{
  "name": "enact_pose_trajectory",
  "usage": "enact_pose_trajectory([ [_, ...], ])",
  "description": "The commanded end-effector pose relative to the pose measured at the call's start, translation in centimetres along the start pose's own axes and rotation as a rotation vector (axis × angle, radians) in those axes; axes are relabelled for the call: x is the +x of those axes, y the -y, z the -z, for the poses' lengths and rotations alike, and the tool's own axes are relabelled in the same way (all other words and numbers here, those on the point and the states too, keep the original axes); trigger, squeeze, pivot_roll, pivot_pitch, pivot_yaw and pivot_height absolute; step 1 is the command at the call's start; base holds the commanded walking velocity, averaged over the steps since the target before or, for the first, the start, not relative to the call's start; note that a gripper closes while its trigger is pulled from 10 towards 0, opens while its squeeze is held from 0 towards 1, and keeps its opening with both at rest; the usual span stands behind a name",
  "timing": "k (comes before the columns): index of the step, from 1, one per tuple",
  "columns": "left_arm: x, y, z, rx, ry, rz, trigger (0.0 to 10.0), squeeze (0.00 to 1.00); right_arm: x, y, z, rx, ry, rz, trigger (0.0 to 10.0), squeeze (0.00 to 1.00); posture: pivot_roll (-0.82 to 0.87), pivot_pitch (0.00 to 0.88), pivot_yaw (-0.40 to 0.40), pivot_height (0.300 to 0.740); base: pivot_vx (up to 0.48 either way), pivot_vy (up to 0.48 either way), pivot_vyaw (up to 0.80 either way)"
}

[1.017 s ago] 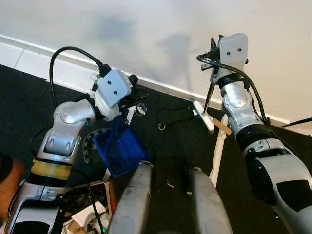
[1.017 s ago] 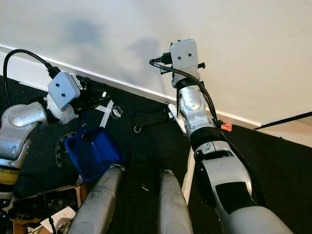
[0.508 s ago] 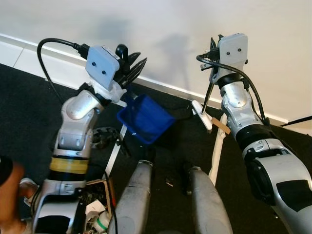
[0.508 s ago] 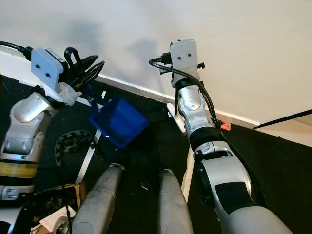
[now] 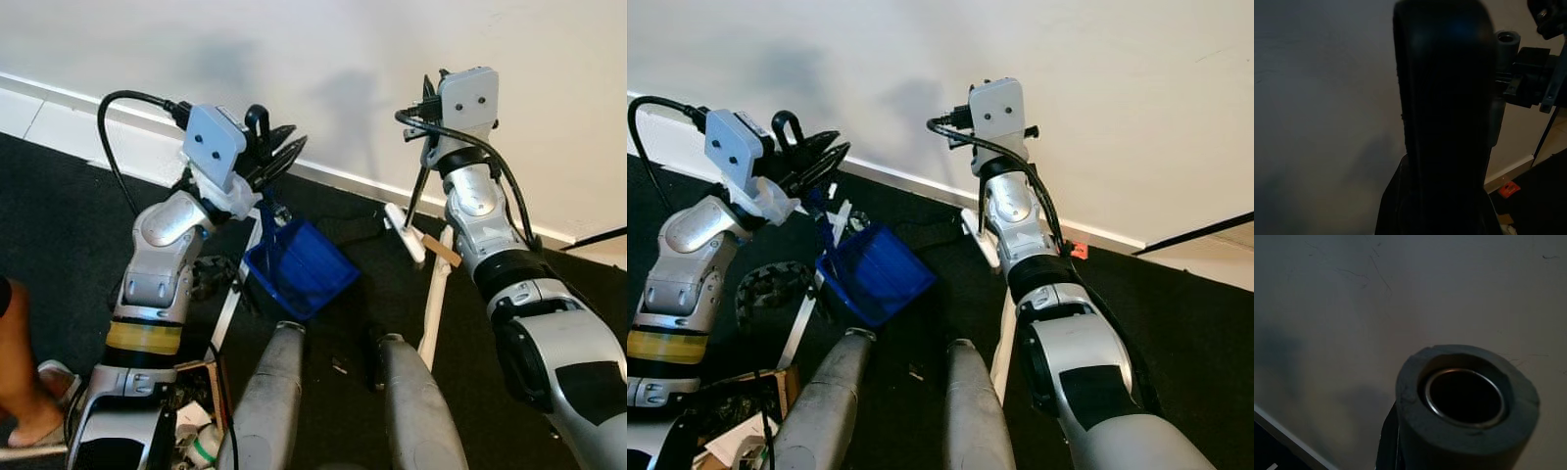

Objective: Sweep floor

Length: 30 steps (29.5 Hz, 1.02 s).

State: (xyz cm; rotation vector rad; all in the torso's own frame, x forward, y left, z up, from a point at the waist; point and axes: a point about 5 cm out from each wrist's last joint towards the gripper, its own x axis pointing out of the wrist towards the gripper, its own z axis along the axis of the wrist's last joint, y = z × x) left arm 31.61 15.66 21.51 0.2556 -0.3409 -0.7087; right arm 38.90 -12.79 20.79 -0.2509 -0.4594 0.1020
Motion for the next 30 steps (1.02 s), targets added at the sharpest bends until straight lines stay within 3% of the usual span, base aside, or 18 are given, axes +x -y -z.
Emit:
enact_pose_trajectory([
  [1, -0.2, 0.3, 0.0, 0.033, -0.005, 0.027, 0.0, 0.0, -0.4, 0.3, 0.2, 0.006, 0.01, 0.018, 10.0, 0.0, 0.15, 0.427, -0.038, 0.74, 0.0, 0.0, 0.0],
  [9, -0.5, 1.1, 0.8, 0.111, -0.061, 0.105, 0.0, 0.0, -0.6, 0.3, 0.4, 0.007, 0.005, 0.016, 10.0, 0.0, 0.14, 0.435, -0.039, 0.74, 0.0, 0.0, 0.0],
  [11, -0.6, 1.0, 0.9, 0.132, -0.073, 0.115, 0.0, 0.0, -0.7, 0.3, 0.5, 0.007, 0.004, 0.016, 10.0, 0.0, 0.14, 0.437, -0.039, 0.74, 0.0, 0.0, 0.0],
  [12, -0.7, 0.5, 1.0, 0.191, -0.097, 0.123, 0.0, 0.0, -0.7, 0.3, 0.5, 0.006, 0.004, 0.016, 10.0, 0.0, 0.14, 0.438, -0.039, 0.74, 0.0, 0.0, 0.0],
  [17, -0.8, -0.2, 1.1, 0.24, -0.113, 0.098, 0.0, 0.0, -0.6, 0.4, 0.4, 0.003, 0.006, 0.017, 10.0, 0.0, 0.14, 0.436, -0.038, 0.74, 0.0, 0.0, 0.0],
  [20, -0.7, -0.6, 1.4, 0.228, -0.104, 0.06, 0.0, 0.0, -0.6, 0.5, 0.4, 0.001, 0.008, 0.021, 10.0, 0.0, 0.14, 0.437, -0.038, 0.74, 0.0, 0.0, 0.0],
  [25, -0.4, 0.2, 2.4, 0.129, -0.071, 0.036, 0.0, 0.0, -0.6, 0.6, 0.4, 0.002, 0.007, 0.021, 10.0, 0.0, 0.13, 0.426, -0.043, 0.74, 0.0, 0.0, 0.0],
  [26, -0.3, 0.5, 2.7, 0.094, -0.062, 0.034, 4.3, 0.0, -0.6, 0.7, 0.4, 0.004, 0.008, 0.021, 10.0, 0.0, 0.13, 0.424, -0.043, 0.74, 0.0, 0.0, 0.0],
  [27, -0.2, 0.7, 2.9, 0.071, -0.056, 0.032, 4.3, 0.0, -0.6, 0.7, 0.4, 0.006, 0.008, 0.021, 10.0, 0.0, 0.13, 0.424, -0.043, 0.74, 0.0, 0.0, 0.0],
  [28, -0.2, 0.9, 3.4, 0.043, -0.059, 0.027, 5.5, 0.0, -0.6, 0.8, 0.4, 0.006, 0.008, 0.022, 10.0, 0.0, 0.12, 0.416, -0.045, 0.74, 0.0, 0.0, 0.0],
  [30, -0.1, 1.1, 3.7, 0.029, -0.062, 0.023, 5.5, 0.0, -0.6, 0.9, 0.4, 0.005, 0.008, 0.022, 10.0, 0.0, 0.12, 0.416, -0.045, 0.74, 0.0, 0.0, 0.0],
])
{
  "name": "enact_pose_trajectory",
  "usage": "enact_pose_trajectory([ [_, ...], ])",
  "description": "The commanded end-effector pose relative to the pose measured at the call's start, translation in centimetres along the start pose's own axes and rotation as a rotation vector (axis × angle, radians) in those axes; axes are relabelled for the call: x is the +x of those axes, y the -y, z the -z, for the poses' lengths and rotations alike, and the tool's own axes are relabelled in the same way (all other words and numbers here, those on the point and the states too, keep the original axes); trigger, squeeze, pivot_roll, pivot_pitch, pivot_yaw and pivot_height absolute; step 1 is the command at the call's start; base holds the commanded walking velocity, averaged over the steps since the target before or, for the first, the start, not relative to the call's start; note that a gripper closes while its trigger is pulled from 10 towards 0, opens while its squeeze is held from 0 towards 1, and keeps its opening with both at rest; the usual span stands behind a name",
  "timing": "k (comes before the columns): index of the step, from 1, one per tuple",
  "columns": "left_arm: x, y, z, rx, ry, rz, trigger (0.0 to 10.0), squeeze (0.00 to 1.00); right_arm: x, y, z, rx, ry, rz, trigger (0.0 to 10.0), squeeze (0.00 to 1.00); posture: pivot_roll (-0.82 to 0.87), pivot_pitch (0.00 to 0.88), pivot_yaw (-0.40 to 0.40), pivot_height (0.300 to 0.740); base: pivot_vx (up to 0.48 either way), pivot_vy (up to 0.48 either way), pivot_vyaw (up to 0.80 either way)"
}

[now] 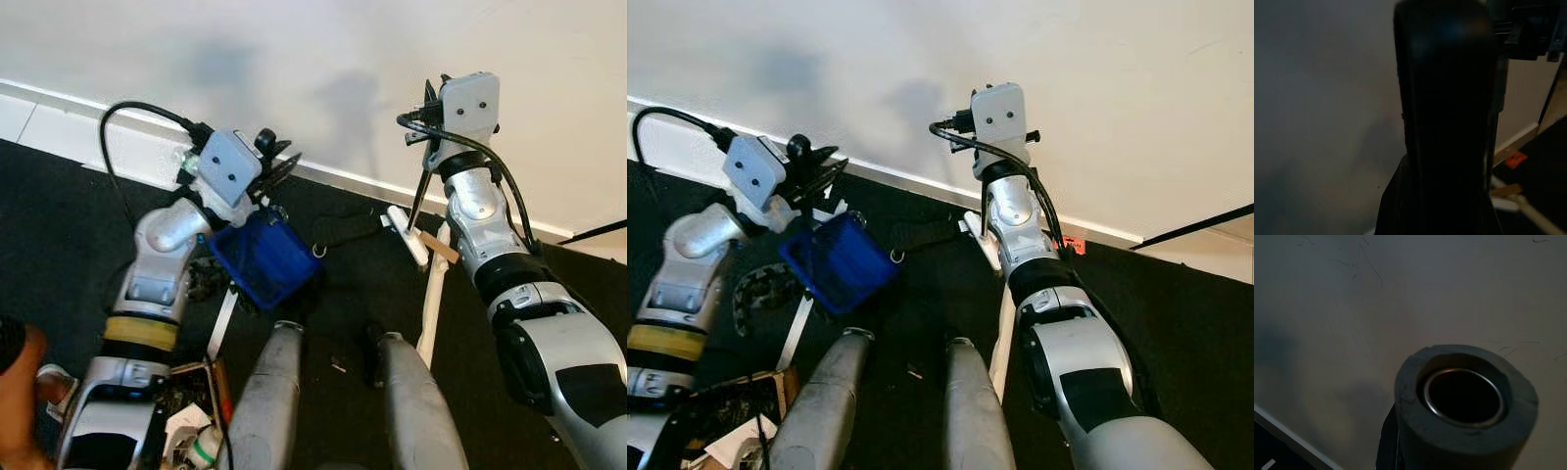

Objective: Sweep floor

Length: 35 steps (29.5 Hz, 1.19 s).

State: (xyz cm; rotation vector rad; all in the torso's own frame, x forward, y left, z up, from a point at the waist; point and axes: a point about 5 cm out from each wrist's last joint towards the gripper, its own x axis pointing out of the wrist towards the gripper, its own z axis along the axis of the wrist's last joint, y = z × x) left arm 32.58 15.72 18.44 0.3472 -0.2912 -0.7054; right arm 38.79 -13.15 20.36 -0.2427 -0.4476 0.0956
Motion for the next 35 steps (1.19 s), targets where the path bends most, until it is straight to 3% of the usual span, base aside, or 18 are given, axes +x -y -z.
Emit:
enact_pose_trajectory([
  [1, -0.1, 0.9, 0.9, -0.037, 0.004, 0.012, 10.0, 0.0, -0.2, 0.7, 0.0, -0.003, 0.02, 0.017, 10.0, 0.0, 0.12, 0.411, -0.047, 0.74, 0.0, 0.0, 0.0],
  [6, -0.4, 1.6, 2.7, -0.008, -0.057, 0.016, 10.0, 0.0, -0.3, 1.3, 0.1, 0.005, 0.028, 0.047, 10.0, 0.0, 0.12, 0.4, -0.048, 0.74, 0.0, 0.0, 0.0],
  [15, -0.5, 1.4, 2.8, -0.017, -0.045, -0.042, 10.0, 0.0, -0.5, 2.4, 0.5, 0.113, 0.02, 0.147, 10.0, 0.0, 0.17, 0.425, -0.045, 0.74, 0.0, 0.0, 0.0],
  [16, -0.3, 1.3, 2.5, -0.006, -0.029, -0.078, 10.0, 0.0, -0.2, 2.1, 0.3, 0.164, 0.022, 0.143, 10.0, 0.0, 0.2, 0.439, -0.045, 0.74, 0.0, 0.0, 0.0],
  [19, -0.1, 1.2, 2.3, 0.005, -0.015, -0.103, 10.0, 0.0, 0.0, 1.8, 0.1, 0.198, 0.027, 0.133, 10.0, 0.0, 0.21, 0.443, -0.046, 0.74, 0.0, 0.0, 0.0],
  [22, 0.3, 1.2, 1.8, 0.042, 0.014, -0.156, 10.0, 0.0, 0.5, 0.1, -0.5, 0.243, 0.053, 0.024, 10.0, 0.0, 0.23, 0.469, -0.053, 0.74, 0.0, 0.0, 0.0],
  [30, 0.4, 1.0, 1.1, 0.073, 0.043, -0.207, 10.0, 0.0, 0.6, -1.3, -0.8, 0.271, 0.062, -0.071, 10.0, 0.0, 0.25, 0.504, -0.062, 0.74, 0.0, 0.0, 0.0],
  [35, 0.7, 1.0, -0.1, 0.102, 0.093, -0.284, 10.0, 0.0, 0.7, -2.6, -1.1, 0.33, 0.07, -0.198, 10.0, 0.0, 0.26, 0.525, -0.06, 0.74, 0.0, 0.0, 0.0],
])
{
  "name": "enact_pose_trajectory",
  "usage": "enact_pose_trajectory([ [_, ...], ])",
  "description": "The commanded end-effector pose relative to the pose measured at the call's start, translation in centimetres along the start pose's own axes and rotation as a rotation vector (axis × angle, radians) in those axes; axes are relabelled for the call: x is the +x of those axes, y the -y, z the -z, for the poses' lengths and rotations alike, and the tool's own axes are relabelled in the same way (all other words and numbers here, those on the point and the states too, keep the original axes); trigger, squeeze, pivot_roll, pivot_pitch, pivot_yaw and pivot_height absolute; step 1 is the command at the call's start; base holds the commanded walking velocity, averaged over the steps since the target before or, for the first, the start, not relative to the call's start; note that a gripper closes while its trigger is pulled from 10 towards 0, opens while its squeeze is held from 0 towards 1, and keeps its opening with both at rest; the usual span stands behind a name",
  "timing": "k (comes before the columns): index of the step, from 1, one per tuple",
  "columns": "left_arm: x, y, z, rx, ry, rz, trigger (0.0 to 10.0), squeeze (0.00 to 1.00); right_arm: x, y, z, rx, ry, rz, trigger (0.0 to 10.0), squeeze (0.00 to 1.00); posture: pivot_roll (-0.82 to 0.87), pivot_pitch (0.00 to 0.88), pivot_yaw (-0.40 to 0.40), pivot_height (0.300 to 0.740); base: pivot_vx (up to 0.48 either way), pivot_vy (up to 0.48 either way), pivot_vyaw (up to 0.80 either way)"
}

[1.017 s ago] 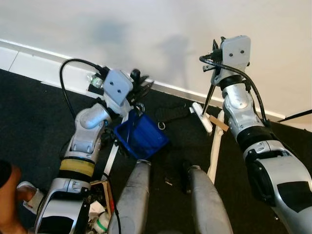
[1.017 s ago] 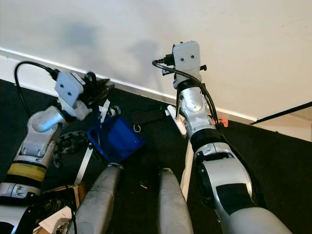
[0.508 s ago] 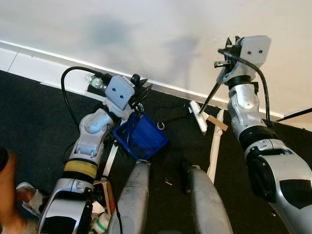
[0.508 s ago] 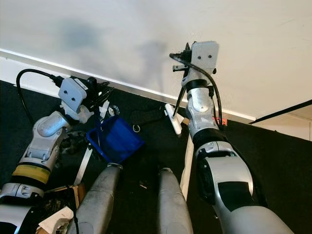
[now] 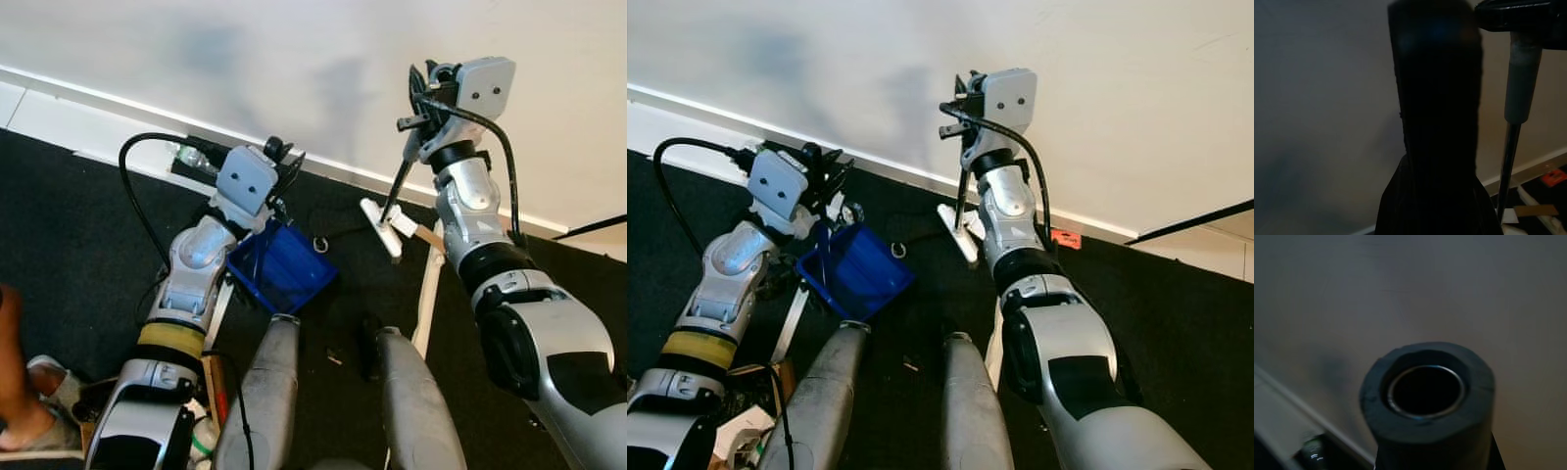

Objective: Sweep floor

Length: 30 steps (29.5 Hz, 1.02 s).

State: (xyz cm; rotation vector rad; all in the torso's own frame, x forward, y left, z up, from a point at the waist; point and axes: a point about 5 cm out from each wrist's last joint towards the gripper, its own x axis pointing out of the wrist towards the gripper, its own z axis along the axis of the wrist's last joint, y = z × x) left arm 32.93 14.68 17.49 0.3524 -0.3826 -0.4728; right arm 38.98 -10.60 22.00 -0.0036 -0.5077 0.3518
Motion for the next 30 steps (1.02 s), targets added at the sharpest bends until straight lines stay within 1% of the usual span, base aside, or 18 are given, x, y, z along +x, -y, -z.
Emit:
enact_pose_trajectory([
  [1, 0.0, 0.0, -1.1, 0.038, 0.072, -0.066, 10.0, 0.0, -0.4, -0.6, 0.8, 0.072, -0.023, -0.025, 10.0, 0.0, 0.26, 0.527, -0.06, 0.74, 0.0, 0.0, 0.0],
  [5, 0.4, -0.1, -1.8, 0.038, 0.106, -0.101, 10.0, 0.0, 0.0, -0.9, 0.4, 0.109, -0.005, -0.068, 10.0, 0.0, 0.26, 0.53, -0.062, 0.74, 0.0, 0.0, 0.0],
  [6, 0.8, -0.4, -2.6, 0.031, 0.139, -0.136, 10.0, 0.0, 0.2, -1.2, 0.2, 0.138, 0.003, -0.116, 10.0, 0.0, 0.26, 0.532, -0.066, 0.74, 0.0, 0.0, 0.0],
  [8, 1.1, -0.6, -3.2, 0.028, 0.166, -0.155, 10.0, 0.0, 0.3, -1.6, 0.2, 0.163, 0.003, -0.171, 10.0, 0.0, 0.27, 0.535, -0.068, 0.74, 0.0, 0.0, 0.0],
  [9, 1.1, -0.6, -3.2, 0.028, 0.166, -0.155, 10.0, 0.0, 0.3, -1.6, 0.2, 0.163, 0.003, -0.171, 10.0, 0.0, 0.27, 0.535, -0.068, 0.74, 0.0, 0.0, 0.0],
  [10, 1.3, -0.5, -3.7, 0.038, 0.185, -0.149, 10.0, 0.0, 0.4, -2.0, 0.1, 0.194, 0.005, -0.236, 10.0, 0.0, 0.27, 0.538, -0.066, 0.74, 0.0, 0.0, 0.0],
  [11, 1.3, -0.5, -3.7, 0.038, 0.185, -0.149, 10.0, 0.0, 0.4, -2.0, 0.1, 0.194, 0.005, -0.236, 10.0, 0.0, 0.27, 0.538, -0.066, 0.74, 0.0, 0.0, 0.0],
  [12, 1.4, -0.5, -4.0, 0.048, 0.193, -0.141, 10.0, 0.0, 0.5, -2.5, 0.0, 0.22, 0.009, -0.302, 10.0, 0.0, 0.27, 0.539, -0.065, 0.74, 0.0, 0.0, 0.0],
  [14, 1.5, -0.5, -4.2, 0.051, 0.196, -0.145, 10.0, 0.0, 0.6, -2.9, -0.1, 0.269, 0.009, -0.358, 10.0, 0.0, 0.28, 0.541, -0.065, 0.74, 0.0, 0.0, 0.0],
  [18, 1.4, -0.5, -4.3, 0.052, 0.198, -0.151, 10.0, 0.0, 0.8, -3.4, -0.2, 0.32, 0.015, -0.415, 10.0, 0.0, 0.28, 0.543, -0.064, 0.74, 0.0, 0.0, 0.0],
  [19, 1.4, -0.4, -4.4, 0.054, 0.2, -0.155, 10.0, 0.0, 0.9, -4.2, -0.4, 0.386, 0.023, -0.495, 10.0, 0.0, 0.28, 0.539, -0.065, 0.74, 0.0, 0.0, 0.0],
  [20, 1.4, -0.4, -4.4, 0.054, 0.2, -0.155, 10.0, 0.0, 0.9, -4.2, -0.4, 0.386, 0.023, -0.495, 10.0, 0.0, 0.28, 0.539, -0.065, 0.74, 0.0, 0.0, 0.0],
  [22, 1.4, -0.3, -4.4, 0.057, 0.2, -0.154, 10.0, 0.0, 0.9, -4.8, -0.4, 0.441, 0.025, -0.549, 10.0, 0.0, 0.28, 0.536, -0.067, 0.74, 0.0, 0.0, 0.0],
  [23, 1.4, -0.3, -4.4, 0.06, 0.201, -0.154, 10.0, 0.0, 0.8, -5.2, -0.3, 0.493, 0.028, -0.581, 10.0, 0.0, 0.28, 0.532, -0.069, 0.74, 0.0, 0.0, 0.0],
  [25, 1.4, -0.3, -4.4, 0.061, 0.201, -0.154, 10.0, 0.0, 0.8, -5.3, -0.3, 0.52, 0.032, -0.597, 10.0, 0.0, 0.28, 0.532, -0.069, 0.74, 0.0, 0.0, 0.0],
  [28, 1.5, -0.4, -4.5, 0.064, 0.201, -0.16, 10.0, 0.0, 0.6, -5.6, -0.3, 0.514, 0.026, -0.635, 10.0, 0.0, 0.28, 0.524, -0.072, 0.74, 0.0, 0.0, 0.0],
  [29, 1.5, -0.6, -4.4, 0.066, 0.197, -0.166, 10.0, 0.0, 0.8, -5.2, -0.4, 0.422, 0.019, -0.612, 10.0, 0.0, 0.27, 0.52, -0.075, 0.74, 0.0, 0.0, 0.0],
  [30, 1.5, -0.6, -4.4, 0.066, 0.197, -0.166, 10.0, 0.0, 0.8, -5.2, -0.4, 0.422, 0.019, -0.612, 10.0, 0.0, 0.27, 0.52, -0.075, 0.74, 0.0, 0.0, 0.0],
])
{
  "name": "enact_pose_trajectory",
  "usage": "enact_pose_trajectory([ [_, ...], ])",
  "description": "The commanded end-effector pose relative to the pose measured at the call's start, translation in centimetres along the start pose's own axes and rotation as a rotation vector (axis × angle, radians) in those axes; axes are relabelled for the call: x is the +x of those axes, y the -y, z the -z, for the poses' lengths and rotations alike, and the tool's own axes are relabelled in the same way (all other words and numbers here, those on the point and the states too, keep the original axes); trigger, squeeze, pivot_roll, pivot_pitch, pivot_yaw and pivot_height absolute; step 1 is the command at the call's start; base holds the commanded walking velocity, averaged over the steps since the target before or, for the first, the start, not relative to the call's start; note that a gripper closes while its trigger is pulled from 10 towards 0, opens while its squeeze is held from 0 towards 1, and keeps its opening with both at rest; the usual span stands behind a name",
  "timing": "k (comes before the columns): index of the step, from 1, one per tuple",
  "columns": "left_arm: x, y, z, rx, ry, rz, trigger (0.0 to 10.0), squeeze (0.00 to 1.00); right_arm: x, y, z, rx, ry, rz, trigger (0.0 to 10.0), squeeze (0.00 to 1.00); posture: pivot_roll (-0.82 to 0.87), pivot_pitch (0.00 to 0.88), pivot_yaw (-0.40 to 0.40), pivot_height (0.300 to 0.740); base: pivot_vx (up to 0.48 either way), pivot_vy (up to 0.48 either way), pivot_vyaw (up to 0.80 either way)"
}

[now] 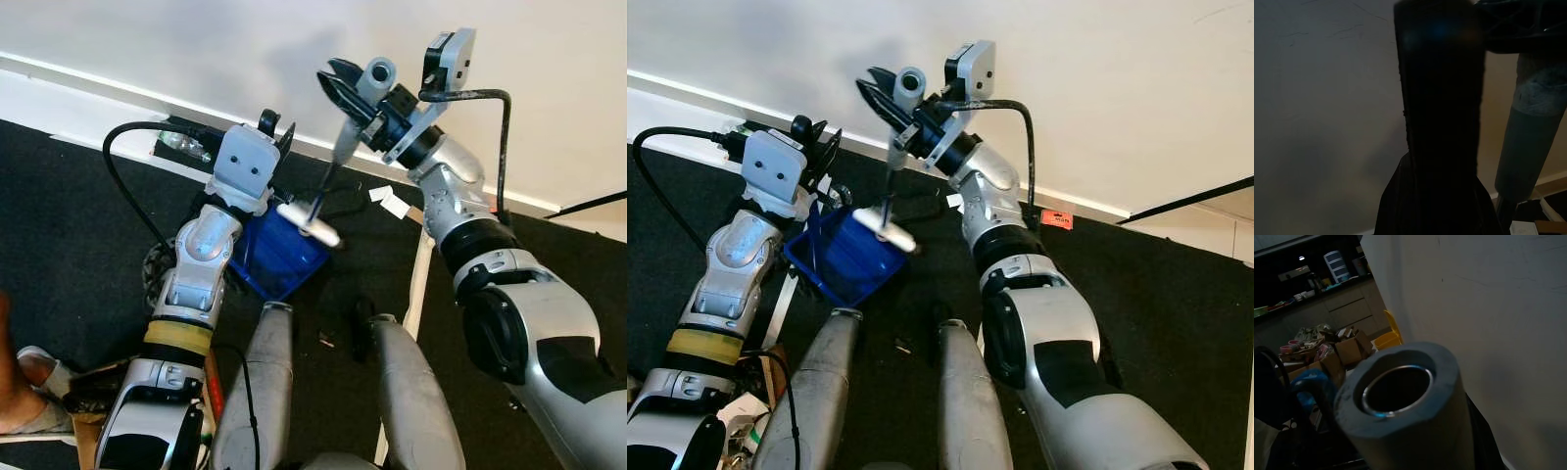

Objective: Sweep floor

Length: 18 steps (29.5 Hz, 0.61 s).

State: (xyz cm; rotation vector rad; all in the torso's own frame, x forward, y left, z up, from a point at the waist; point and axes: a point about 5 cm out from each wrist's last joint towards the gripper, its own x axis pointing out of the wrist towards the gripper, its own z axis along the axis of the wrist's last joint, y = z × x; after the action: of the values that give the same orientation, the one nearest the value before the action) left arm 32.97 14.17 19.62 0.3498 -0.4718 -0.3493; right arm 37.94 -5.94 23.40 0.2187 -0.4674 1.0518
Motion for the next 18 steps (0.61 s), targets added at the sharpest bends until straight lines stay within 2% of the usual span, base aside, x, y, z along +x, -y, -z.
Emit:
enact_pose_trajectory([
  [1, 0.8, -0.1, -2.3, 0.019, 0.135, -0.04, 10.0, 0.0, -0.3, -0.3, 0.9, 0.019, -0.01, 0.026, 10.0, 0.0, 0.27, 0.52, -0.075, 0.74, 0.0, 0.0, 0.0],
  [3, 0.7, 0.0, -2.3, 0.014, 0.132, -0.045, 10.0, 0.0, -0.1, 0.6, -0.7, -0.108, 0.012, 0.092, 10.0, 0.0, 0.27, 0.51, -0.078, 0.74, 0.0, 0.0, 0.0],
  [4, 0.7, 0.0, -2.3, 0.014, 0.132, -0.045, 10.0, 0.0, -0.1, 0.6, -0.7, -0.108, 0.012, 0.092, 10.0, 0.0, 0.27, 0.51, -0.078, 0.74, 0.0, 0.0, 0.0],
  [6, 0.6, 0.2, -2.2, 0.01, 0.129, -0.049, 10.0, 0.0, 0.3, 1.0, -2.2, -0.212, 0.032, 0.107, 10.0, 0.0, 0.27, 0.508, -0.078, 0.74, 0.0, 0.0, 0.0],
  [9, 0.5, 0.2, -2.2, 0.009, 0.127, -0.051, 10.0, 0.0, 0.7, 1.0, -2.9, -0.257, 0.046, 0.095, 10.0, 0.0, 0.26, 0.503, -0.078, 0.74, 0.0, 0.0, 0.0],
  [12, 0.3, 0.4, -2.1, 0.002, 0.121, -0.059, 10.0, 0.0, 1.8, 1.0, -5.1, -0.346, 0.108, 0.066, 10.0, 0.0, 0.26, 0.5, -0.077, 0.74, 0.0, 0.0, 0.0],
  [18, 0.3, 0.9, -2.0, -0.007, 0.119, -0.061, 10.0, 0.0, 2.4, 0.5, -5.8, -0.454, 0.08, -0.005, 10.0, 0.0, 0.26, 0.501, -0.081, 0.74, 0.0, 0.0, 0.0],
])
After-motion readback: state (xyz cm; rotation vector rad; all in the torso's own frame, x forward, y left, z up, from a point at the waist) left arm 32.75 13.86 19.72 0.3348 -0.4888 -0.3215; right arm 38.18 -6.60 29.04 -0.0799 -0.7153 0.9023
